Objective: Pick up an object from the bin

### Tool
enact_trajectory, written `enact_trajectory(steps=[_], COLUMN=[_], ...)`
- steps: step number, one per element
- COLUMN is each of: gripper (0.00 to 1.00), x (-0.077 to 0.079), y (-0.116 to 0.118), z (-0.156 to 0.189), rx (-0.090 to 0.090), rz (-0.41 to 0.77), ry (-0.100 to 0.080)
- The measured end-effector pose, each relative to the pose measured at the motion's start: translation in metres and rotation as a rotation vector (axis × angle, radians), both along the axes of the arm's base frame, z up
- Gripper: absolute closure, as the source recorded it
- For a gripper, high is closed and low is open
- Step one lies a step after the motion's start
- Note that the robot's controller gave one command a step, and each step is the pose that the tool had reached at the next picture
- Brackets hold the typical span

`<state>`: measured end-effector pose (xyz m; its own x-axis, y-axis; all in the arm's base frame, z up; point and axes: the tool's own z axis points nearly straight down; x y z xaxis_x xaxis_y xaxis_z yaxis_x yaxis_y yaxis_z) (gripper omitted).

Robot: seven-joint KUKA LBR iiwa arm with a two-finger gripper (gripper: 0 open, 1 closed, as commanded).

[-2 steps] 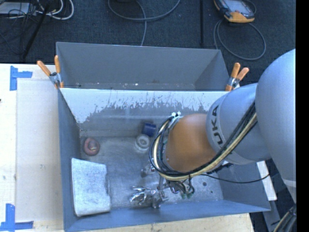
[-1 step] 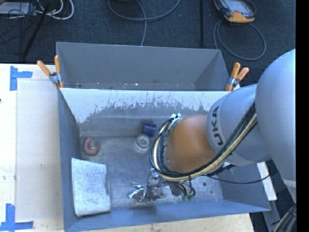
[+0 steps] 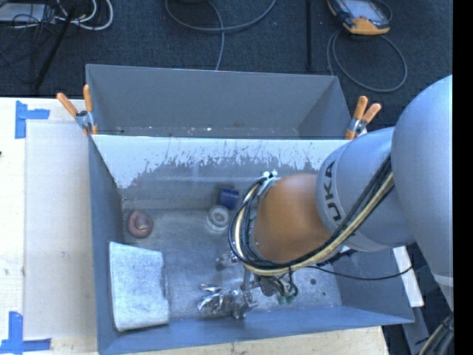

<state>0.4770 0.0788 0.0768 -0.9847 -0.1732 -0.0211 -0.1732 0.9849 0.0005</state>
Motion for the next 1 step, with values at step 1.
enact_trajectory(steps=[1], gripper=[1.0], x=[-0.0058], y=[-0.0009], z=[-0.002], rx=[-0.004], rz=[0.0], ry=[0.024])
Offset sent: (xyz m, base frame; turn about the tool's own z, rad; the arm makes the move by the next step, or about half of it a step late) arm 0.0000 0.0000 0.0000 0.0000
